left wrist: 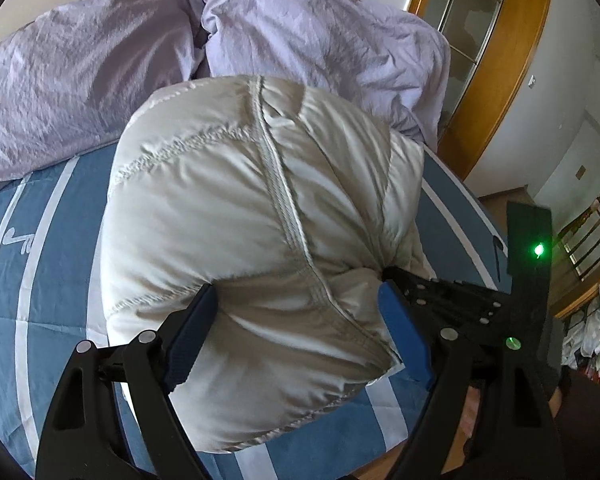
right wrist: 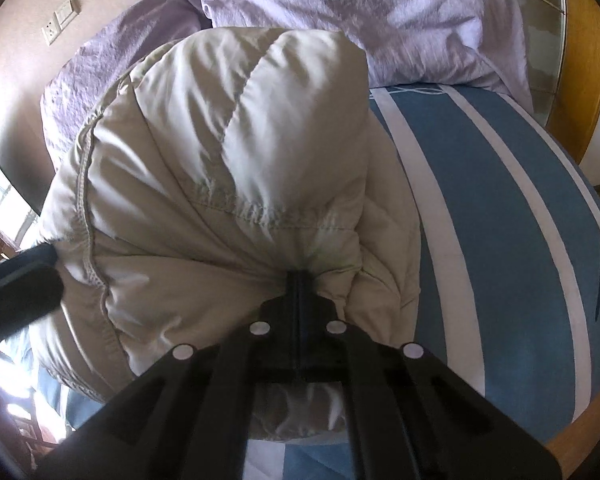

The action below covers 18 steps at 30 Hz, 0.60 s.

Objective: Fold large clothes

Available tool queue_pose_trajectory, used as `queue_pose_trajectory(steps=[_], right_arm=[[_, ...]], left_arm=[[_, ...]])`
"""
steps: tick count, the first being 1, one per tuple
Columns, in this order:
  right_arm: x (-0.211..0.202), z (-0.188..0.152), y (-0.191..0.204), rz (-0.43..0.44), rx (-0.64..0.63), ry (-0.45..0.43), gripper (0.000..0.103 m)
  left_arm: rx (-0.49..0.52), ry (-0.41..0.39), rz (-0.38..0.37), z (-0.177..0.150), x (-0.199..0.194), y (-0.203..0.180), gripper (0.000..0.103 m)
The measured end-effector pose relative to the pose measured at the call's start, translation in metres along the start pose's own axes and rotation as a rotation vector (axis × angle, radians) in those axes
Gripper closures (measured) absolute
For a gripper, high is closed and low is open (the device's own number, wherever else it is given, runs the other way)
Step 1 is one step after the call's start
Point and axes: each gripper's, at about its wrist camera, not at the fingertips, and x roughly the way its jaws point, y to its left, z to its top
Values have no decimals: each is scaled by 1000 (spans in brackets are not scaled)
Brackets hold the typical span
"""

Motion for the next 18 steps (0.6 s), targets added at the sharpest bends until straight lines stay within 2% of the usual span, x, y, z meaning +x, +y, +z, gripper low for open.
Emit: queue_pose_trajectory(steps=[8,18], right_arm=[[1,-2,-2,1,16,-8,103],[0,-4,-8,23,51,-19,103]], left_arm=[[-13,-8,1,10,-4,6,20],[-39,-39,39,28,-6,22,20]])
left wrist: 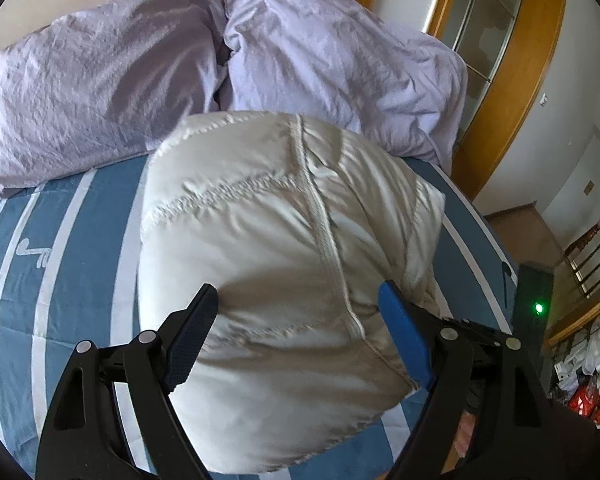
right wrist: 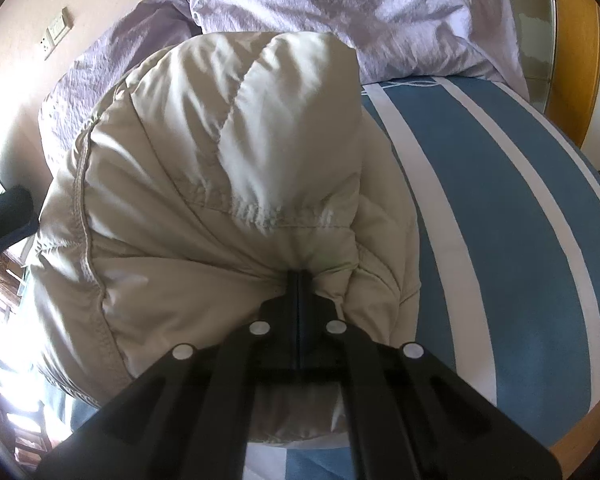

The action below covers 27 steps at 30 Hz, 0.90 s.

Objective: Fold large clothes

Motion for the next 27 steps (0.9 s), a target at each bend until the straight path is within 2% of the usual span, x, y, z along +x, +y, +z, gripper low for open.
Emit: queue_pose_trajectory(steps=[15,20,27], right_arm=[[-1,1,0,-7,-12,-4,103],[-1,1,0,-4,-11,-5,103],[1,-1,-1,7,-2,-11,103]], left_arm=[[-5,-33,96,32,12,29,20],[-23,-9,132,40,28,42,20],[-44,16,133,34,51,50,15]])
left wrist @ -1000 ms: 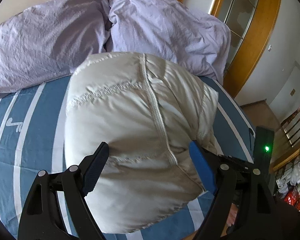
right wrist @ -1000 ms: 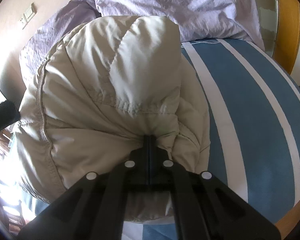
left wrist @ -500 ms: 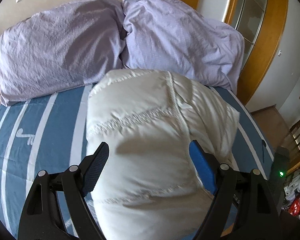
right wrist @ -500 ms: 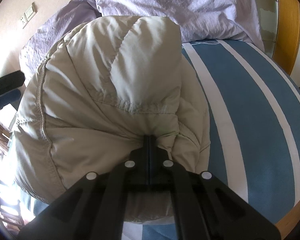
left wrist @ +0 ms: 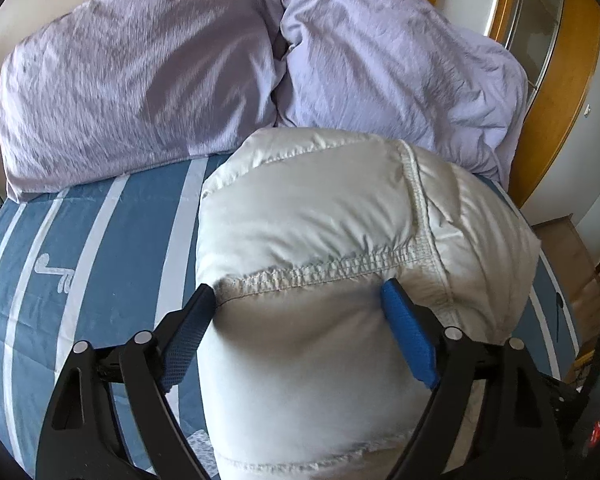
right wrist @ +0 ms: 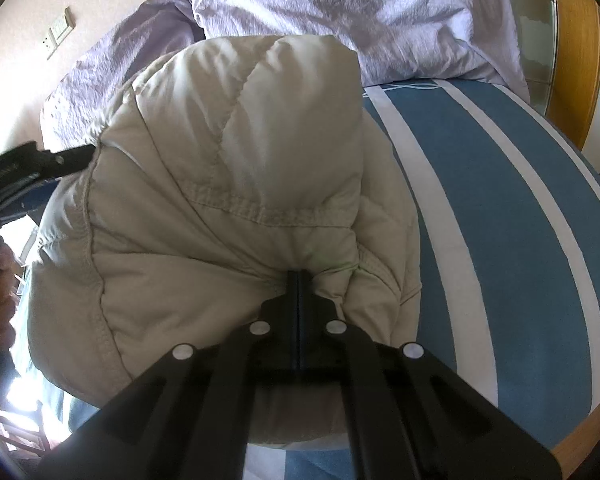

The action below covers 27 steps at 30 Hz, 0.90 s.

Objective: Fold large clothes

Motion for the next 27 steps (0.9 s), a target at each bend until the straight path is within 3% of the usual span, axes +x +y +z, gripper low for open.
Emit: queue_pose_trajectory(steps=[16,22,27], right_arm=[[-3,0,0,8,-7,-17,103],[-14,10,2,5,-14,-14,94],[-28,21,7,25,-25,-43,77]], left_arm=[[17,-9,48,-8,30,-1,9],[22,-9,64,-9,36,-2,8],[17,-13,63,-10,36,0,8]])
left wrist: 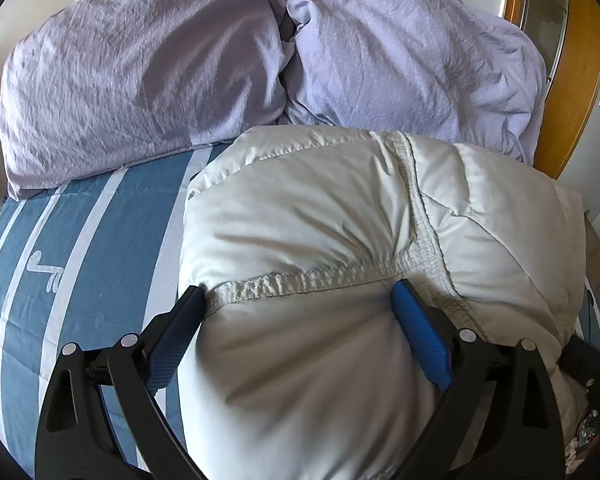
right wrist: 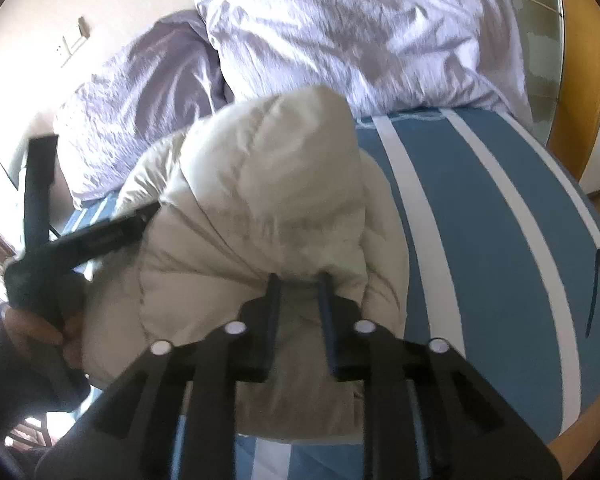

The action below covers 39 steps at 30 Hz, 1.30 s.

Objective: Fold large clothes

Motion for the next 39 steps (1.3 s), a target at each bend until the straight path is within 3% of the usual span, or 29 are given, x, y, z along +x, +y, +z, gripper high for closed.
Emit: queue_pose_trajectory(steps=[9,20,23,26,28,30,33,39], right_arm=[[-21,37,8,37,-14,-88,77],[9,65,26,29,-66,-106,76],[10,70,27,15,-60,-131,64],[15,74,28,-5,-68,-141,62],[21,75,27,-13,-70,-135,64],[28,74,26,-30,-78,-125,75],[37,70,22,-52,-76,-108,79],[53,62,16,-80,-80,-80,81]], left_arm=[[-3,0,-3,0,0,2,7],[-14,2,-13,-1,0,4,7],[-17,1,-14,-1,0,4,7],[-20,0,-16,-1,0,4,7],[-23,0,-17,-1,0,4,7],[-26,0,-18,-1,1,4,7],[-30,-1,-21,-1,1,4,7],[-31,-2,-22,-1,1,5,7]])
